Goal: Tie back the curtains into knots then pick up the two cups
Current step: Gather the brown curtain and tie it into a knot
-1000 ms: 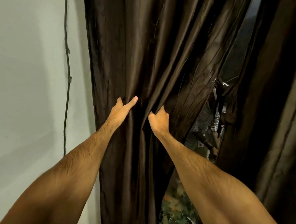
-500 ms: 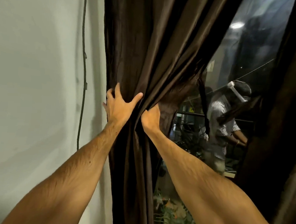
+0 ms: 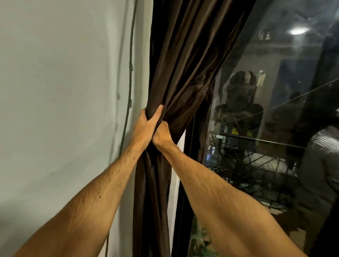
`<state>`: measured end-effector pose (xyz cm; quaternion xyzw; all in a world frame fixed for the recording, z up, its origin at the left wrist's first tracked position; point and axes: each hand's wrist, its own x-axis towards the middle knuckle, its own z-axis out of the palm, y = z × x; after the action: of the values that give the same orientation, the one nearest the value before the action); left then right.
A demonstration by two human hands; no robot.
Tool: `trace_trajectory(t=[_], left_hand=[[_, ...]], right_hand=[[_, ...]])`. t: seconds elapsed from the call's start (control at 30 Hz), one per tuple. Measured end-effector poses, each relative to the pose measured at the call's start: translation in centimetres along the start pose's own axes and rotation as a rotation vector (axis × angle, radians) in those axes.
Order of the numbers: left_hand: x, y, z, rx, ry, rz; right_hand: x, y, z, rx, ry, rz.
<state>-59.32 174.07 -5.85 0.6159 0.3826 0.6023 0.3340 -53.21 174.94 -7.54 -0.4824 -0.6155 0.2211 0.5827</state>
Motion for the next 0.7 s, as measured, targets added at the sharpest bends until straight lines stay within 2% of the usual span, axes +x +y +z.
trace_trajectory(t=[0.07, 0.13, 0.3, 0.37, 0.47, 0.6, 0.7], left_hand=[[-0.2, -0.4, -0.1, 0.013, 0.004, 0.017], [-0.5, -0.3, 0.1, 0.056, 0.015, 0.048], [-0.7, 0.6, 2.6, 0.11, -0.008, 0.099], [-1.3, 0.8, 4.3, 0.105, -0.023, 0.085], [-2.7, 1.5, 7.1, 0.06, -0.031, 0.055], [-4.7, 2.5, 10.4, 0.036, -0.005, 0.031], [-6.3, 3.7, 13.3, 0.022, -0.015, -0.021]], right_hand=[[-0.4, 0.3, 0.0, 0.135, -0.002, 0.019], [-0.9, 0.8, -0.8, 0.136, 0.0, 0.01], [-3.2, 1.5, -5.0, -0.317, 0.022, -0.101], [-4.4, 1.5, -7.2, -0.42, 0.029, -0.113], [-6.3, 1.5, -10.9, -0.44, 0.122, -0.091], [-7.8, 1.7, -15.5, -0.452, 0.276, -0.216], [-8.7, 1.0, -19.4, -0.42, 0.408, -0.222]])
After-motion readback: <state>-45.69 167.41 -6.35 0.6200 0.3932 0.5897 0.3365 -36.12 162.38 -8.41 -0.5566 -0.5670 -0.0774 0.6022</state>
